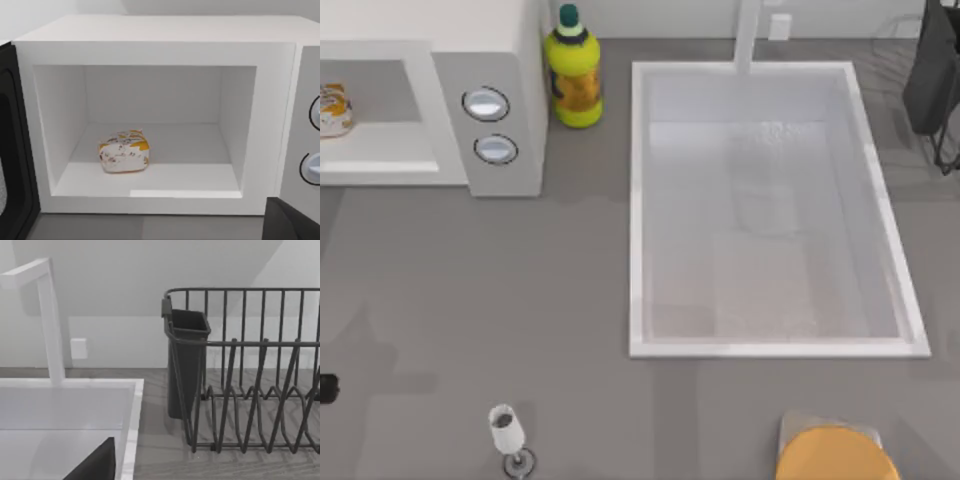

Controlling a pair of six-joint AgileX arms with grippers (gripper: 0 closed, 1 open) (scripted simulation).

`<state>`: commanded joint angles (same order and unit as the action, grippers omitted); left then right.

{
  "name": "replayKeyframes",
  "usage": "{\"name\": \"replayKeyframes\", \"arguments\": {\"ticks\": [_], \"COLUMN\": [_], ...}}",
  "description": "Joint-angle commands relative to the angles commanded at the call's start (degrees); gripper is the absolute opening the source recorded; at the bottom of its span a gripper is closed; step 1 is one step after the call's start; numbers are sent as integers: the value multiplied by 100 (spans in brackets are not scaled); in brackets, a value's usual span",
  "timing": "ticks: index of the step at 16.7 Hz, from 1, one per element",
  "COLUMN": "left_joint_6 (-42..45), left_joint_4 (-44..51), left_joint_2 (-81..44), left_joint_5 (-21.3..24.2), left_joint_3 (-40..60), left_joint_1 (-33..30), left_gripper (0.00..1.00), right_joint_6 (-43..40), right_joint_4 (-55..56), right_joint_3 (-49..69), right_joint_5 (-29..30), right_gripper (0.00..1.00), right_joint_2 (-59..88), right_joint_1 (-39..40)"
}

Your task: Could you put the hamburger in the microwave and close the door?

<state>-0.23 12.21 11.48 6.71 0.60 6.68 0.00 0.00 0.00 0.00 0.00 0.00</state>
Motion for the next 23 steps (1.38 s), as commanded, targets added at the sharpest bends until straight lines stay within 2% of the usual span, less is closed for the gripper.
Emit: {"name": "replayKeyframes", "arguments": {"ticks": [5,10,13,18,21,23], "left_joint_6": [163,1359,2293,3742,4409,4750], "left_joint_4": [32,446,923,1871,2382,2664], "left_joint_2": [-202,-1684,-3255,-6734,-8633,-9624], "left_joint_5": [79,651,1110,1961,2474,2769], "left_joint_3": [187,1518,2773,5032,6235,6874], "left_joint_1": [148,1413,2490,4218,4920,5172], "left_gripper": [0,0,0,0,0,0], "right_joint_6": [0,0,0,0,0,0], "right_joint_4": [0,0,0,0,0,0], "right_joint_3": [0,0,0,0,0,0], "right_joint_5": [0,0,0,0,0,0], "right_gripper": [100,100,100,100,100,100], "right_joint_2": [0,0,0,0,0,0], "right_joint_1": [0,0,0,0,0,0]}}
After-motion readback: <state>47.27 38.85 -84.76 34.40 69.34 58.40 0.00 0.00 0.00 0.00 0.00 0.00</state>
